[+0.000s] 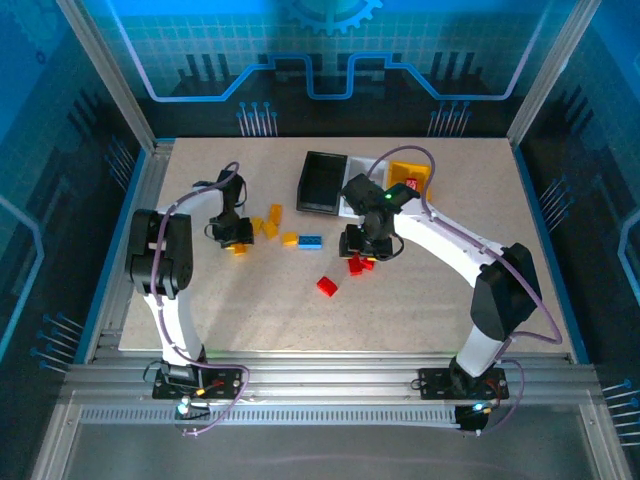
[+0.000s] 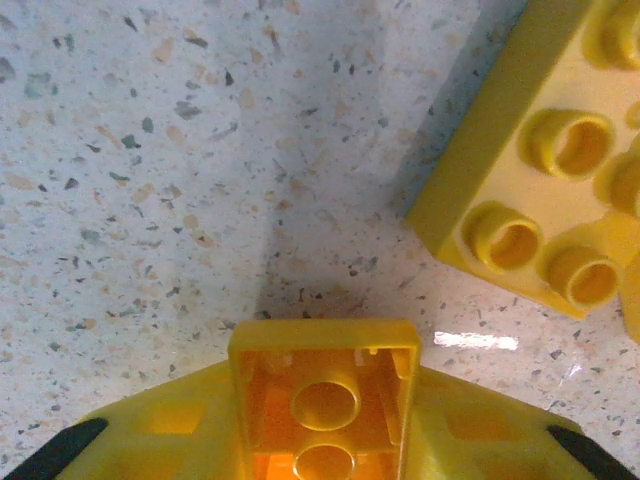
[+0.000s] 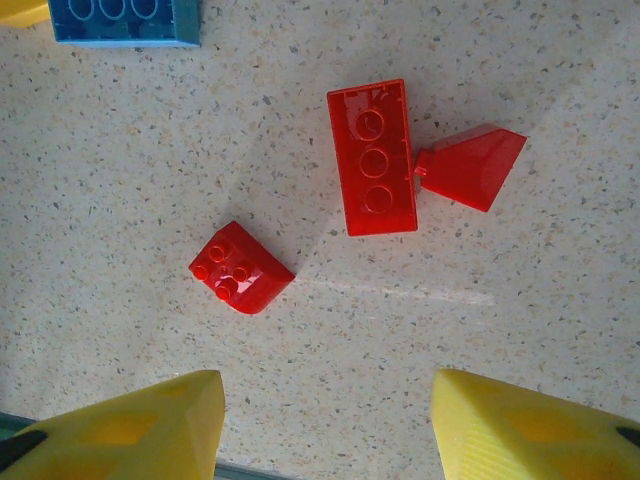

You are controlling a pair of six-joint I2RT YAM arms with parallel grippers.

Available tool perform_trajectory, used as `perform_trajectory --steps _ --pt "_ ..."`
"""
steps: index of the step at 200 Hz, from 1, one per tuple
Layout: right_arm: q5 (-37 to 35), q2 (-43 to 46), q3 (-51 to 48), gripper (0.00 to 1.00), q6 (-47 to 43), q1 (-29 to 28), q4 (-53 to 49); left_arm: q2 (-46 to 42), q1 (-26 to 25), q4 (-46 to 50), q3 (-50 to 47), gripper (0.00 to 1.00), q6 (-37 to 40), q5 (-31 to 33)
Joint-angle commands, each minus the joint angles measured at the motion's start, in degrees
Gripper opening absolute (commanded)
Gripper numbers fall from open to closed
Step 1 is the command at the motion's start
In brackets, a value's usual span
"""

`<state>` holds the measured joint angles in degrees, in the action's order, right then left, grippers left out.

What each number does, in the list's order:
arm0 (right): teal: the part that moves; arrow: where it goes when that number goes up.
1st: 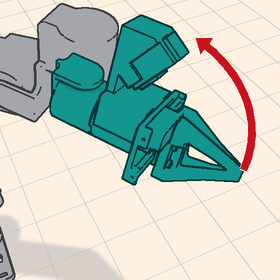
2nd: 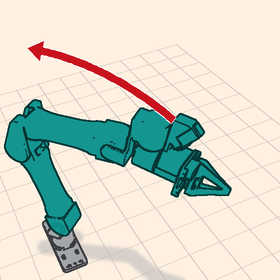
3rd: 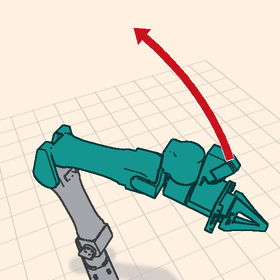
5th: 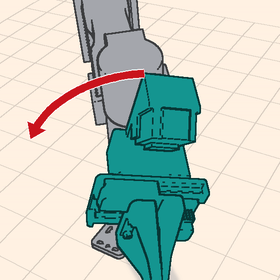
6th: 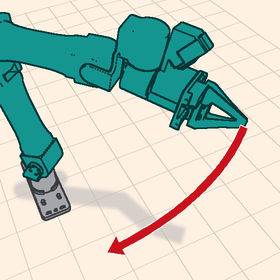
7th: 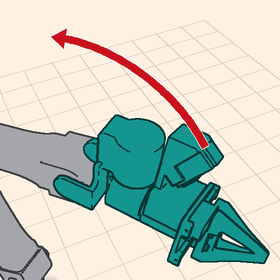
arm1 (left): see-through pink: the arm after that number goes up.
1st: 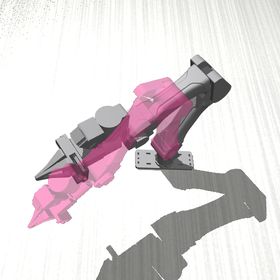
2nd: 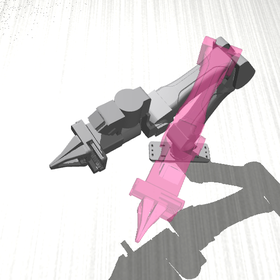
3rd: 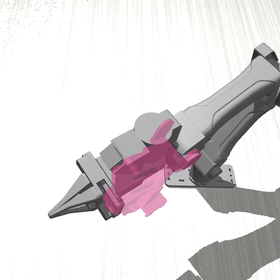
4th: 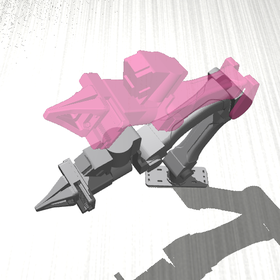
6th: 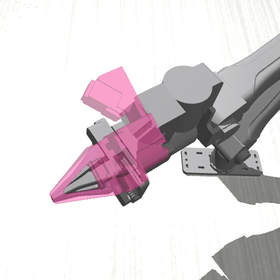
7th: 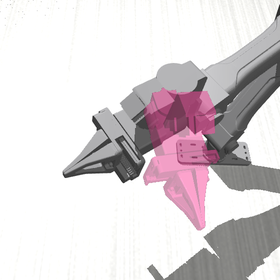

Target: Sort the legos into containers by color

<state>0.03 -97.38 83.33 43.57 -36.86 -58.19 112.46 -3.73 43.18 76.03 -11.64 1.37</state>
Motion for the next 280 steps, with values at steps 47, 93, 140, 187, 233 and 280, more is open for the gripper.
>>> perform_trajectory --steps 47,93,140,187,233,280 --pt "-1.4 0.1 1.5 0.59 0.1 -1.0 -1.9 -5.4 1.2 0.9 6.1 0.34 -4.1 -13.5" --pt "-1.5 2.0 0.7 0.59 -0.9 0.6 -3.4 -3.1 -2.2 -9.1 14.0 0.34 -18.2 -28.5" --pt "-1.3 4.7 -0.6 0.59 -1.7 3.2 -4.7 8.8 -9.0 -12.3 29.9 0.34 -24.7 -32.6" --pt "-1.4 8.3 -4.0 0.59 -1.1 5.0 -5.0 20.3 -12.9 -9.3 44.4 0.34 -26.9 -31.9" --pt "-2.1 12.1 -8.1 0.59 0.6 6.1 -4.0 26.4 -13.3 -6.9 51.6 0.37 -27.3 -31.0" --pt "-1.7 13.5 -10.8 0.59 1.5 6.8 -3.1 27.4 -13.2 -7.3 51.9 0.49 -27.7 -31.2"
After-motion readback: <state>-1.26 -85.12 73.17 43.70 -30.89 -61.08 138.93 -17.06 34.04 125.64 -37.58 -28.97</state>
